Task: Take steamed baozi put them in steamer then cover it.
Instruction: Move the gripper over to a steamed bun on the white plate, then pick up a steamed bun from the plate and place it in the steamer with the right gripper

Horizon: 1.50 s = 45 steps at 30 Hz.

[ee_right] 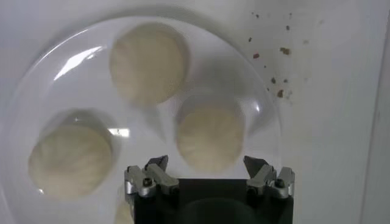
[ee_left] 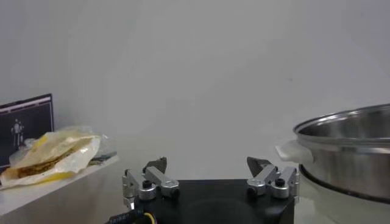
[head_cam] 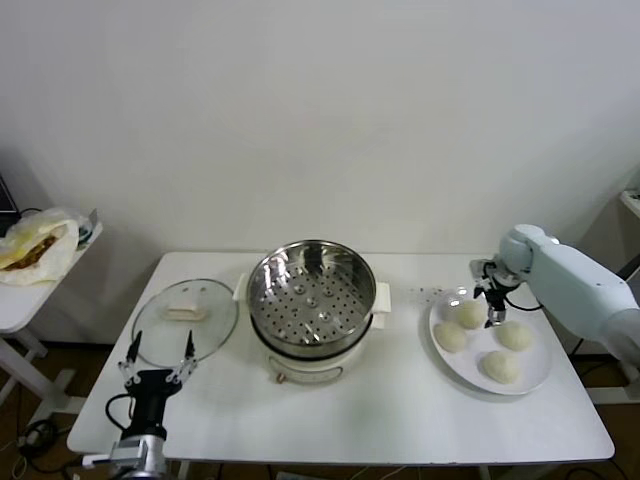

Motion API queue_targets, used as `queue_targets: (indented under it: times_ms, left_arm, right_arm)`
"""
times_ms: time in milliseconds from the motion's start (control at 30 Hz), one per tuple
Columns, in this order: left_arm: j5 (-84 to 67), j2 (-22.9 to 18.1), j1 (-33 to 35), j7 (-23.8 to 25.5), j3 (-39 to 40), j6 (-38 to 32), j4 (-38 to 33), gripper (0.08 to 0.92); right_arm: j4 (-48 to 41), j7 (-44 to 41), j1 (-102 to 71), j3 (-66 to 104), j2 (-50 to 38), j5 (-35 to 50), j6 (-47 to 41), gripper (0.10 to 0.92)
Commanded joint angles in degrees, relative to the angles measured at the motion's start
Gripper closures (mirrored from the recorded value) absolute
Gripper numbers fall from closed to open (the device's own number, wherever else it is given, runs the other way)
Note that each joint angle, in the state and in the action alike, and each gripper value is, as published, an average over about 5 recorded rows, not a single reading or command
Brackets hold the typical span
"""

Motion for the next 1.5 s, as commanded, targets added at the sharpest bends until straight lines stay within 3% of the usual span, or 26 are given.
queue_targets:
  times_ms: [33,200,400,667,867,1067,1233,1500]
  left_arm:
    - [0.1,-0.1,0.0,-0.1,0.0,0.1,-0.1,0.177]
    - [0.1,-0.1,0.0,-0.1,0.0,0.2,-0.2,0.177]
    - [0.1,-0.2,0.1,-0.2,-0.1,0.3,-0.2,0.177]
    - [0.0,-0.2,0.3,-0.3,0.0,0.4,-0.4,0.177]
    - [0.0,-0.1,1.0,-0.4,0.0,0.3,-0.8,0.177]
    - [-0.2,-0.1,1.9,-0.4,0.2,0.1,-1.0,0.177]
    - [-0.5,0.6,3.2,-0.2,1.0,0.2,-1.7,0.177]
    - [-0.9,1.1,3.8,-0.2,1.9,0.3,-2.3,0.177]
  right_arm:
    - [-3.7,-0.2,0.6,-0.2,3.0,-1.2,0.5,0.203]
    - [-5.5,-0.3,0.2,0.5,4.7,-1.7,1.4,0.222]
    - [-6.2,-0.7,0.0,0.9,5.1,-2.0,2.1,0.325]
    - [-5.3,-1.3,0.7,1.1,4.2,-1.6,3.1,0.360]
    - [0.6,-2.9,8.3,-6.3,1.5,3.6,6.0,0.370]
    - [8.5,-5.3,25.6,-24.1,2.1,15.2,12.6,0.366]
    - [14.8,-6.1,37.5,-32.4,5.6,20.6,17.1,0.366]
    - [19.4,-6.9,42.4,-31.5,17.1,21.1,23.6,0.364]
